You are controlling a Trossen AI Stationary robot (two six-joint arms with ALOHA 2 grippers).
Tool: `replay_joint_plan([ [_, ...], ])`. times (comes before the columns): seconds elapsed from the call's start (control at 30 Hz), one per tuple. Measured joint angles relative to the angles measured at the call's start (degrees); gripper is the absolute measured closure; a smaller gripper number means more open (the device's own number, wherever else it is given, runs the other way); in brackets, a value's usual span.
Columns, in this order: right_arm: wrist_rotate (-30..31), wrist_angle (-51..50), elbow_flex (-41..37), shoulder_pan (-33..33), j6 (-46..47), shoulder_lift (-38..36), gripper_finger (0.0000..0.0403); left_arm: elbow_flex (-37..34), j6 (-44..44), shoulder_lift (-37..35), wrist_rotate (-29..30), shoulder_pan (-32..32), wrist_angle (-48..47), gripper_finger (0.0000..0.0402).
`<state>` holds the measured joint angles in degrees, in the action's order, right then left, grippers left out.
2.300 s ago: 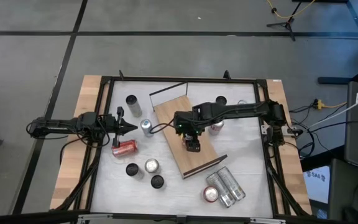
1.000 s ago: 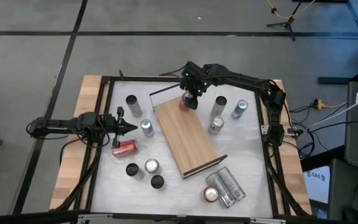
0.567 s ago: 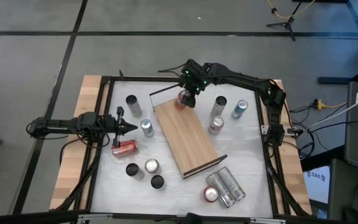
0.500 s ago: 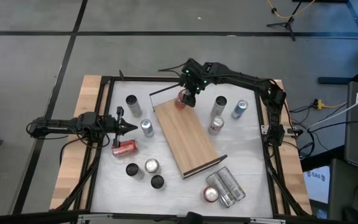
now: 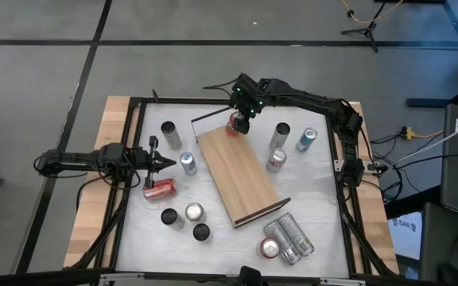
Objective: Place canned beverage on shelf
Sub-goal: Put the top right orange soda can on the shelf
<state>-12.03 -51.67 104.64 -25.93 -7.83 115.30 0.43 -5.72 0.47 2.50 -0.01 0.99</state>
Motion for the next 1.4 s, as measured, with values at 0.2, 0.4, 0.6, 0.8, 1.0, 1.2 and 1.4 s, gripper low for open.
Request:
replay_joint_plan([
  [0.2, 0.1, 0.1, 0.0, 0.0, 0.0, 0.4, 0.0105, 0.0, 0.0, 0.0, 0.0, 0.0, 0.0, 0.0401],
  [0.4, 0.3, 0.7, -0.1, 0.1, 0.0, 0.5, 0.0075, 0.0, 0.0, 0.0, 0.0, 0.0, 0.0, 0.0401],
  [0.6, 0.6, 0.8, -0.5, 0.1, 0.0, 1.1, 0.0057, 0.0, 0.1, 0.0, 0.0, 0.0, 0.0, 0.0401],
  [0.8, 0.6, 1.0, -0.5, 0.1, 0.0, 1.0, 0.0060, 0.0, 0.1, 0.0, 0.0, 0.0, 0.0, 0.0401],
  [1.0, 0.5, 0.8, -0.4, 0.1, 0.0, 0.9, 0.0061, 0.0, 0.1, 0.0, 0.0, 0.0, 0.0, 0.0401],
  [1.2, -0.2, 0.7, -0.4, 0.0, 0.1, 0.8, 0.0061, 0.0, 0.1, 0.0, 0.0, 0.0, 0.0, 0.0401],
  [1.4, 0.6, 0.6, -0.4, 0.0, 0.0, 0.7, 0.0061, 0.0, 0.1, 0.0, 0.0, 0.0, 0.0, 0.0401],
])
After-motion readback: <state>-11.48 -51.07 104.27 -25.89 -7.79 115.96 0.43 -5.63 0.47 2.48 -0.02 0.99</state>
